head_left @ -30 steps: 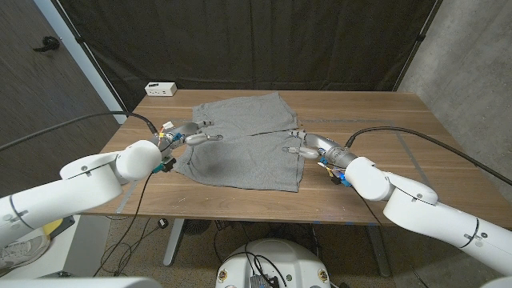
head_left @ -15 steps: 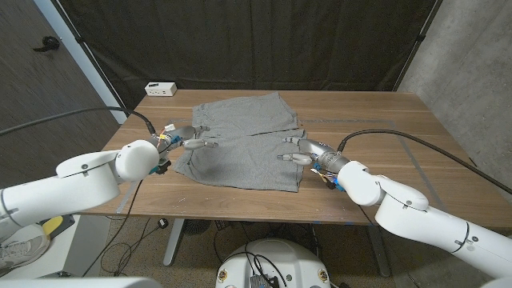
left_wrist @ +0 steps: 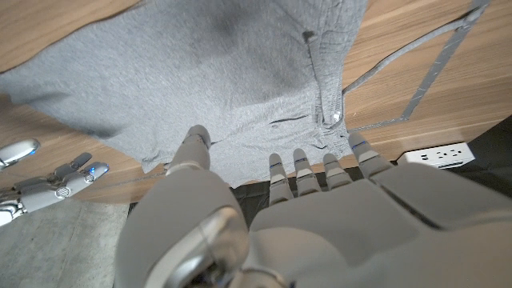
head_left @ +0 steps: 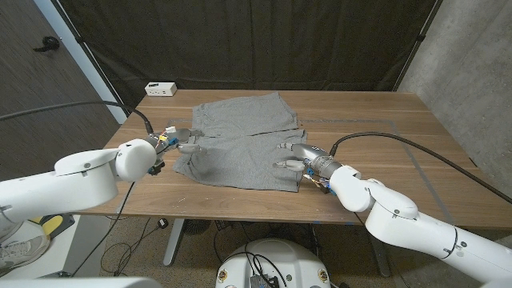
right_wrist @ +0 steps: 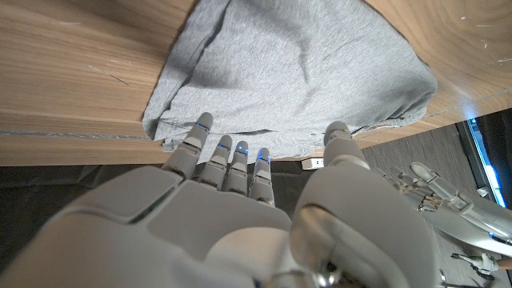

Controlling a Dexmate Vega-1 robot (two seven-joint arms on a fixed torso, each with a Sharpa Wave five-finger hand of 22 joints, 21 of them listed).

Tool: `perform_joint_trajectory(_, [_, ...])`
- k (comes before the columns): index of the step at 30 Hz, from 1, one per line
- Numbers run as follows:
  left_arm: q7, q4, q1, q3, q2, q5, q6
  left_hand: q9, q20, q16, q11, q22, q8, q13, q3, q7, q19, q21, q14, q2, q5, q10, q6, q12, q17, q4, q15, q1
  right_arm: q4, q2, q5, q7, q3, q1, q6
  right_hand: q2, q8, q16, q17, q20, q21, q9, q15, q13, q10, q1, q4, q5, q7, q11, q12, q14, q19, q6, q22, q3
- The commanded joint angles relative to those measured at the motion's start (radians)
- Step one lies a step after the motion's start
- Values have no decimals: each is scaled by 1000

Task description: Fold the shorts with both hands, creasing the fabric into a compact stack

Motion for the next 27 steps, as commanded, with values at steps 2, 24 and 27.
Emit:
perform_joint_trajectory(2, [-223,-65,-174,194,9,231,167,5,3,-5,-11,-1,6,6,7,-3,6,-6,-8,-4,13,-5,23,-7,1,-5,7,38,-10,30,-125,48,-67,8,-59,-7,6,3,3,1,9,1,-5,5,21,41,-12,10,2,0,7,18,17,25,2,10])
perform_joint_trajectory(24, [-775,-6,-363,489,-118,918,244,8,4,-10,-6,-2,10,8,31,-28,29,-13,-17,-16,27,-18,80,-24,1,-4,18,185,1,69,-272,120,-108,-4,-98,-58,11,21,15,-28,8,3,-73,13,123,214,-10,51,-12,-28,19,111,66,120,5,32])
perform_joint_trajectory(27, [-889,28,-365,508,-157,1073,223,10,12,-11,-2,-2,16,8,32,-67,30,-19,-22,-29,32,-27,113,-30,1,-3,23,241,4,73,-305,131,-118,-5,-107,-58,10,27,19,-32,7,3,-79,15,134,221,-6,53,-15,-34,22,123,67,125,5,31])
